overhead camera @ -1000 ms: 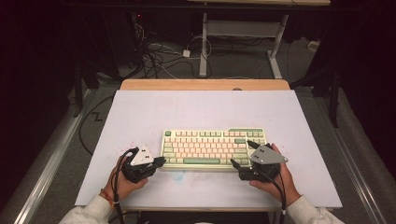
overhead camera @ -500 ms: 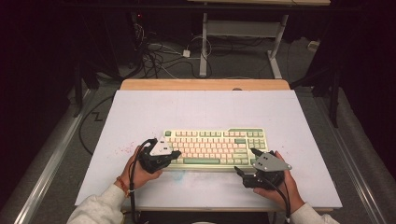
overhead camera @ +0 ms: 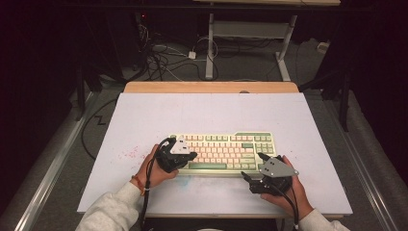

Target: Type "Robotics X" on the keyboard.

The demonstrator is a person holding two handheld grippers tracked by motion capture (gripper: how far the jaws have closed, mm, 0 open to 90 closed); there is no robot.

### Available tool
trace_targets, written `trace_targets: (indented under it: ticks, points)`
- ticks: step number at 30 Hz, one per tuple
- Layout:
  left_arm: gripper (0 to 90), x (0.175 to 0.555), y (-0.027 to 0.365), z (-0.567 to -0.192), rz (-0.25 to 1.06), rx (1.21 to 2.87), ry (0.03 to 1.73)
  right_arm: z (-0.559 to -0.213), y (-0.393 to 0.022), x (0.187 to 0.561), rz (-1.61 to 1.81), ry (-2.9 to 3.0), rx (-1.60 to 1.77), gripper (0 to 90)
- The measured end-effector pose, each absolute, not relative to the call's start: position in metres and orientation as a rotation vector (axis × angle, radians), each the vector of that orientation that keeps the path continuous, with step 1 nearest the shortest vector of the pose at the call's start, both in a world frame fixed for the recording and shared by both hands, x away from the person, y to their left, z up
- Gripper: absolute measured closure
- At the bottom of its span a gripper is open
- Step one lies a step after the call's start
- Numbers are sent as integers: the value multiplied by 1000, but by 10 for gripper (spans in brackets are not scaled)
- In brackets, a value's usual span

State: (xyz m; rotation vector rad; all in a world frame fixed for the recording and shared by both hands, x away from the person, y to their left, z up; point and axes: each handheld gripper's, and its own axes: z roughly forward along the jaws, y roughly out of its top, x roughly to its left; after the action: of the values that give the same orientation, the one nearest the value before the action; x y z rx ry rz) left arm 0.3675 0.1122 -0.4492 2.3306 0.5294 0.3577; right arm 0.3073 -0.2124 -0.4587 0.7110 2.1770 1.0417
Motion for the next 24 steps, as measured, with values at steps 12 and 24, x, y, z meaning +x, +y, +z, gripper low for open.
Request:
trace_targets:
  ticks: [12, 24]
  points:
    - [878, 372, 102, -455, 353, 2384, 513, -460, -211, 307, 1035, 2189, 702, 186]
    - [878, 374, 102, -457, 338, 2383, 507, -460, -211, 307, 1021, 2182, 697, 191]
